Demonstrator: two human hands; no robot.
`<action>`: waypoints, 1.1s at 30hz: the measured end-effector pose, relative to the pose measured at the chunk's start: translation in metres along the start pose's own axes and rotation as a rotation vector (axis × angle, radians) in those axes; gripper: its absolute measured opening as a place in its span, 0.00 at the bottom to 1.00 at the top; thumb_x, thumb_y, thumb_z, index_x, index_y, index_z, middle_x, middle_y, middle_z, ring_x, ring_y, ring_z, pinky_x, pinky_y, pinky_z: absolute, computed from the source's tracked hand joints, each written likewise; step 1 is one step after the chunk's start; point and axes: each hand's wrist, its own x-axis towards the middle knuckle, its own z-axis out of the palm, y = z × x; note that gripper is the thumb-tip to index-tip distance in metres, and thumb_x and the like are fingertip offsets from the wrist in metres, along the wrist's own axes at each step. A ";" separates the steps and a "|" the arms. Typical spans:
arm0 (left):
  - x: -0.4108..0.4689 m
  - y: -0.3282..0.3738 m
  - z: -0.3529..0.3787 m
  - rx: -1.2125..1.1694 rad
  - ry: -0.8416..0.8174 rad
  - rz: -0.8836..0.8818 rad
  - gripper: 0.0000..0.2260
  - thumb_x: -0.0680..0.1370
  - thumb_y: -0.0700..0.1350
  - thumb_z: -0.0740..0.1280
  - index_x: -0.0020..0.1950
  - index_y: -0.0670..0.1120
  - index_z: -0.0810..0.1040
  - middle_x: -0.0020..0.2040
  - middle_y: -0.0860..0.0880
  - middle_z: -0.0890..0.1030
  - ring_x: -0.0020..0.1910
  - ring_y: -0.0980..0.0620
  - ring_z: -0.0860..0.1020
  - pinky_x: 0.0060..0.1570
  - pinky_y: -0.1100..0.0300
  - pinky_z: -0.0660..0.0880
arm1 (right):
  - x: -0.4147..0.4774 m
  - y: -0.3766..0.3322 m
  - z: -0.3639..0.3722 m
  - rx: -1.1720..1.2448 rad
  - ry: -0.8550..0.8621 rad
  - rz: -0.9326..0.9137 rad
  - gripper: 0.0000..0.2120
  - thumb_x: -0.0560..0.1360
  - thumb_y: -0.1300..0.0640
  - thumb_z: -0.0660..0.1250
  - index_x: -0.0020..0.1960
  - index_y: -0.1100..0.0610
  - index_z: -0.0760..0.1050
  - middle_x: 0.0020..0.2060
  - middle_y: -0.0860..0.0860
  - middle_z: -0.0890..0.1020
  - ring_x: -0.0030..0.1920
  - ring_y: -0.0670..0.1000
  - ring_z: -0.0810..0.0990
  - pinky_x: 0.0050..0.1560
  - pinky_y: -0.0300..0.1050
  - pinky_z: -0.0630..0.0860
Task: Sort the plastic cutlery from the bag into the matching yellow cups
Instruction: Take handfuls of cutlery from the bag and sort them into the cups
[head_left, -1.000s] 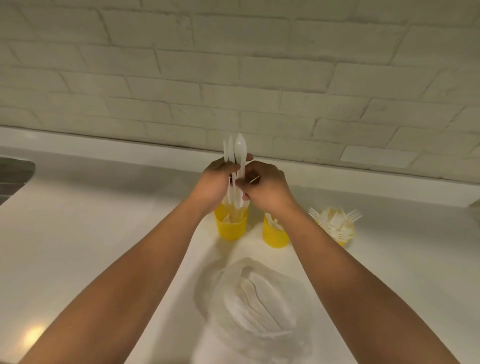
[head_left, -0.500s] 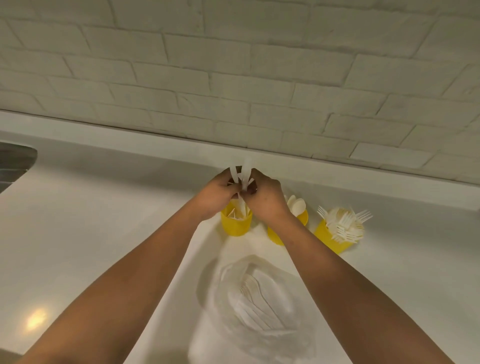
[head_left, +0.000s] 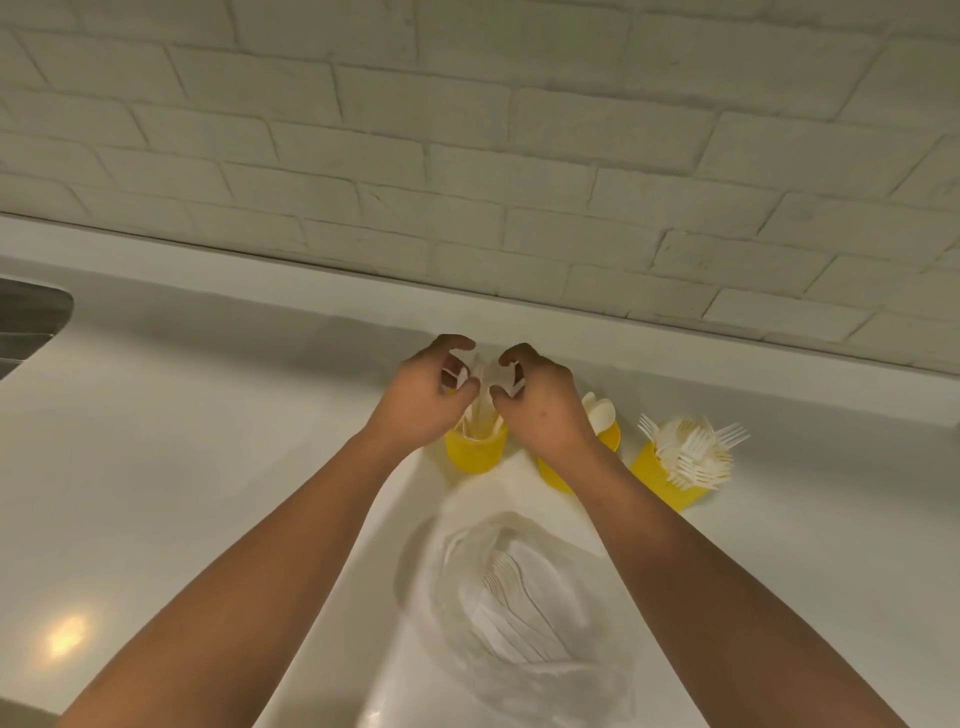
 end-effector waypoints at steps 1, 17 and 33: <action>-0.003 -0.002 -0.002 0.027 0.028 0.017 0.16 0.76 0.51 0.71 0.64 0.54 0.78 0.51 0.53 0.81 0.48 0.55 0.81 0.50 0.60 0.79 | -0.001 0.002 -0.002 -0.002 0.027 -0.033 0.15 0.74 0.58 0.73 0.60 0.57 0.78 0.49 0.52 0.82 0.44 0.53 0.82 0.46 0.41 0.74; -0.010 -0.041 0.013 0.423 0.011 0.348 0.20 0.86 0.54 0.59 0.74 0.46 0.72 0.69 0.43 0.74 0.66 0.43 0.70 0.68 0.46 0.70 | -0.004 0.010 0.004 -0.191 -0.139 -0.136 0.18 0.80 0.63 0.61 0.69 0.60 0.77 0.67 0.57 0.78 0.65 0.58 0.78 0.66 0.48 0.74; -0.140 0.008 0.019 -0.079 0.274 0.067 0.22 0.77 0.48 0.74 0.68 0.55 0.70 0.62 0.51 0.68 0.61 0.50 0.74 0.63 0.53 0.75 | -0.139 -0.003 -0.048 0.201 -0.037 -0.073 0.09 0.78 0.65 0.66 0.51 0.54 0.82 0.44 0.46 0.80 0.40 0.45 0.77 0.44 0.29 0.71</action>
